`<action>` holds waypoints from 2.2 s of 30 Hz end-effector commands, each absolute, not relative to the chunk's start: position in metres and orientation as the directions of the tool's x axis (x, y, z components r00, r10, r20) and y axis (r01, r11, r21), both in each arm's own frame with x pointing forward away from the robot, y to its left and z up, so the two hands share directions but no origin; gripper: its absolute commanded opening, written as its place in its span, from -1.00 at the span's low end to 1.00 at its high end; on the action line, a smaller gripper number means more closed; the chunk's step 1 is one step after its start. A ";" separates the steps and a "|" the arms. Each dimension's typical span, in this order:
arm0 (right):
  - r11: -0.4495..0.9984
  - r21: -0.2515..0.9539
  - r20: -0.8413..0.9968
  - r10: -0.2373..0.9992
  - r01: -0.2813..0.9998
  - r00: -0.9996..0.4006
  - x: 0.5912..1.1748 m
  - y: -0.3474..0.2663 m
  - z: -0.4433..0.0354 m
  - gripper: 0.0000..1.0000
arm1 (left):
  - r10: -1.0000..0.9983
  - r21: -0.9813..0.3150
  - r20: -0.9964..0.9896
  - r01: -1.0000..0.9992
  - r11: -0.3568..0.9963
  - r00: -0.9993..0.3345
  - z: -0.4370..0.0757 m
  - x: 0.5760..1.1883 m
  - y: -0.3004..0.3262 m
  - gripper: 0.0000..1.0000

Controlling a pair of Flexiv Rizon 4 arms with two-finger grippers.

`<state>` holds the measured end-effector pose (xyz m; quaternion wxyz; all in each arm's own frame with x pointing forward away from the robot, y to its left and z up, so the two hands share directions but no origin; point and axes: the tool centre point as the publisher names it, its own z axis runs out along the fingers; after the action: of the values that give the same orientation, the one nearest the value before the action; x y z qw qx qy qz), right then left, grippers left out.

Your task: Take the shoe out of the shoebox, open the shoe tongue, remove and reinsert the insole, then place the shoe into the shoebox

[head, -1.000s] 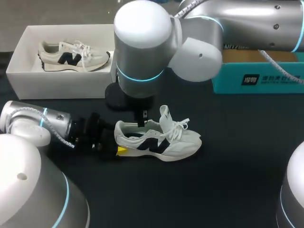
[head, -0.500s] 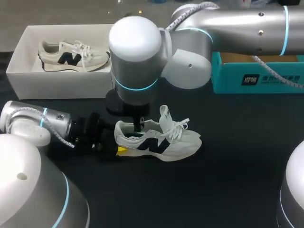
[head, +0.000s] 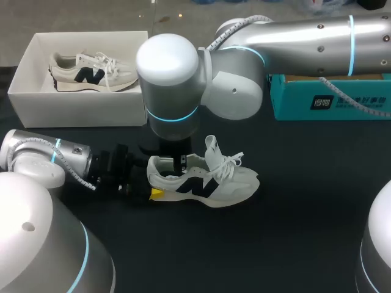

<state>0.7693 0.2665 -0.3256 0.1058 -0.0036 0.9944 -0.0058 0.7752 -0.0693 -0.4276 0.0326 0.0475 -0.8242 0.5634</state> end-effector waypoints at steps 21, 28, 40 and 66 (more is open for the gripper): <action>0.996 -0.064 -0.086 0.052 0.057 -0.995 0.763 0.241 -0.364 -1.00 | -0.040 -0.925 0.108 -0.116 0.362 -0.993 -0.430 0.777 -0.069 -1.00; 0.998 -0.057 -0.026 0.033 0.034 -0.999 0.754 0.246 -0.377 -1.00 | -0.040 -0.925 0.108 -0.116 0.362 -0.993 -0.430 0.777 -0.069 -1.00; 0.998 -0.059 -0.004 0.019 0.020 -1.000 0.778 0.260 -0.391 -1.00 | -0.040 -0.925 0.108 -0.116 0.362 -0.993 -0.430 0.777 -0.069 -1.00; 0.986 -0.008 -0.078 0.168 0.169 -0.983 0.775 0.240 -0.402 -0.28 | -0.040 -0.925 0.108 -0.116 0.362 -0.993 -0.430 0.777 -0.069 -1.00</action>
<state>0.7759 0.2395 -0.3995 0.0369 0.0844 0.9957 -0.0074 0.7750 -0.0695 -0.4275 0.0325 0.0470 -0.8241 0.5635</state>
